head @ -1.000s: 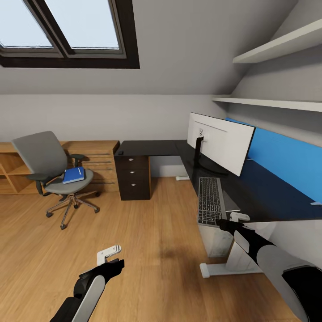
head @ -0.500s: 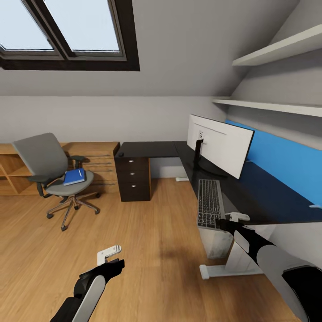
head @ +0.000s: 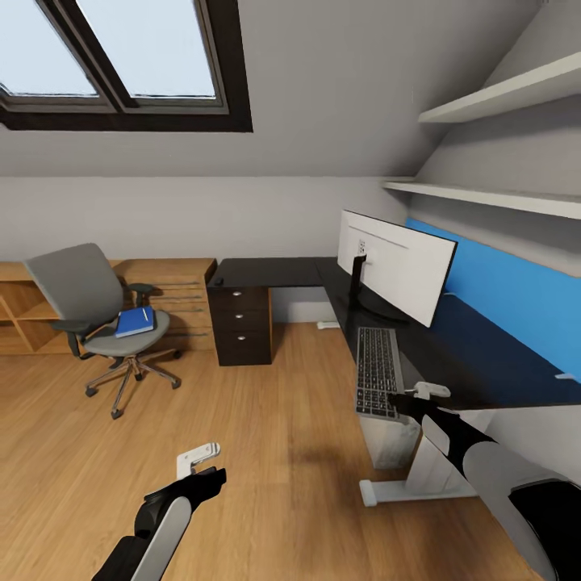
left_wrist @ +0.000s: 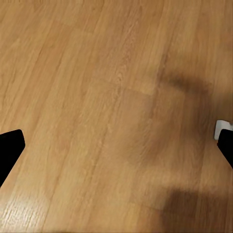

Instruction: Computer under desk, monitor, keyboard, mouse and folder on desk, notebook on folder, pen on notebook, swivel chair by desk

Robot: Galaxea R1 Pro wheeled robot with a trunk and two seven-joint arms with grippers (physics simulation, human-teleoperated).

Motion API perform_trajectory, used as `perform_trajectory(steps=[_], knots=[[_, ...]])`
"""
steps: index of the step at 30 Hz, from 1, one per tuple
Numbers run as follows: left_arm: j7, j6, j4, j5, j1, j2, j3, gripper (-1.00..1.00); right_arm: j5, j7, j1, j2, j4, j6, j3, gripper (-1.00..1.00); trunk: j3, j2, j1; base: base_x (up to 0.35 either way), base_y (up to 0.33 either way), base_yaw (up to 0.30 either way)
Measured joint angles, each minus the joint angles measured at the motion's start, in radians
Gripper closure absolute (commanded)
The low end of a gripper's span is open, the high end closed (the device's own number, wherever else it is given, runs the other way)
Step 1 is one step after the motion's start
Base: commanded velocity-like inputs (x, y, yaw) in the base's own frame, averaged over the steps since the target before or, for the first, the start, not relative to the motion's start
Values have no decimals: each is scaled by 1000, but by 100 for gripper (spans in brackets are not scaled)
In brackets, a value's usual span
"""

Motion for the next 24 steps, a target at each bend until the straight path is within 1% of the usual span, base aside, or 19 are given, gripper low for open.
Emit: perform_trajectory(steps=[8,9,13,15,16,17,20,21,22,23,24], knots=[[1,0,0,-2,0,0,-5,-100,-6,2,0,0,-30,6,1,-100,0,0,0,0,0,0],[2,-1,0,-2,0,0,-29,-100,-9,2,4,-1,-54,9,2,-100,0,0,0,0,0,0],[3,-1,0,-3,0,2,-58,-100,-11,3,19,-2,-101,27,0,-100,0,0,0,0,0,0],[3,-2,0,-3,0,3,-68,-100,-12,3,45,-4,-163,55,-3,-100,0,0,0,0,0,0],[3,-2,0,-4,0,3,-75,-100,-14,1,124,-12,-332,128,-7,-100,0,0,0,0,0,0],[3,-2,0,-5,0,4,-77,-100,-13,-3,174,-17,-432,169,-9,-100,0,0,0,0,0,0],[3,-2,0,-5,0,4,-78,-100,-13,-20,249,-22,-579,229,-10,-100,0,0,0,0,0,0],[3,-2,0,-5,0,4,-79,-100,-12,-41,294,-24,-668,265,-11,-100,0,0,0,0,0,0],[3,-2,0,-5,0,4,-79,-100,-10,-55,315,-25,-712,282,-12,-100,0,0,0,0,0,0],[3,-2,0,-5,0,4,-78,-100,-12,-105,366,-25,-822,316,-15,-100,0,0,0,0,0,0],[3,-2,0,-5,0,5,-78,-100,-33,-166,413,-25,-921,340,-15,-100,0,0,0,0,0,0]])
